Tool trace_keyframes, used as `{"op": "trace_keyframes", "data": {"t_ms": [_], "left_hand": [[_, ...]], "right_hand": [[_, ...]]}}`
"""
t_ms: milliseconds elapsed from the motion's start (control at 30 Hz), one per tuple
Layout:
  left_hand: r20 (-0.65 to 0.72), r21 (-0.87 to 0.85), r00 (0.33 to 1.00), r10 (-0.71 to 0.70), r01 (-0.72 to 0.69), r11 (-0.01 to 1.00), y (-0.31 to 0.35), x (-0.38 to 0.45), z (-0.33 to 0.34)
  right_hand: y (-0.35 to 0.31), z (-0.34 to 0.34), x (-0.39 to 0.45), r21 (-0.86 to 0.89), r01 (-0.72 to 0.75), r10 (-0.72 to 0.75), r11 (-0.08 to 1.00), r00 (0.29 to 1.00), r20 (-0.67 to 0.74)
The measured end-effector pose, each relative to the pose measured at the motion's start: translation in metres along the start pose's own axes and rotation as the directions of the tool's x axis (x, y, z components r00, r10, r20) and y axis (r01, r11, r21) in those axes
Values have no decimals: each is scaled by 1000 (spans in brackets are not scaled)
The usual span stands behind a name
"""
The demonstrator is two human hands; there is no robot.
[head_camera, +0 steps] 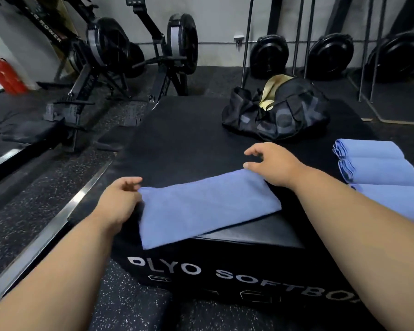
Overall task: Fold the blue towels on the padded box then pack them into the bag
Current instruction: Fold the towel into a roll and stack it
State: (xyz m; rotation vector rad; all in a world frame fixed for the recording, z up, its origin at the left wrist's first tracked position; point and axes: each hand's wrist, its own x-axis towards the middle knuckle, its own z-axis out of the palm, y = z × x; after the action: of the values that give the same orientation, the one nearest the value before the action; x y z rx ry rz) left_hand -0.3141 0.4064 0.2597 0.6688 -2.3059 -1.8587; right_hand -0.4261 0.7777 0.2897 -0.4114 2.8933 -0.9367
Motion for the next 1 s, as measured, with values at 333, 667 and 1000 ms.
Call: {"op": "trace_keyframes", "data": {"t_ms": [333,667,1000], "left_hand": [[-123,216,976,178,-149,965,-38,-19,12],[-48,592,938,344,-250,766,-38,-5,18],[-55,605,928,368,-262,751,-37,1,6]], "right_hand": [[44,45,-22,538,-150,219,830,973,-68],[36,39,-6,616,-176,264,768,963,-54],[34,42,20,763,-121,314,634,943,-111]]}}
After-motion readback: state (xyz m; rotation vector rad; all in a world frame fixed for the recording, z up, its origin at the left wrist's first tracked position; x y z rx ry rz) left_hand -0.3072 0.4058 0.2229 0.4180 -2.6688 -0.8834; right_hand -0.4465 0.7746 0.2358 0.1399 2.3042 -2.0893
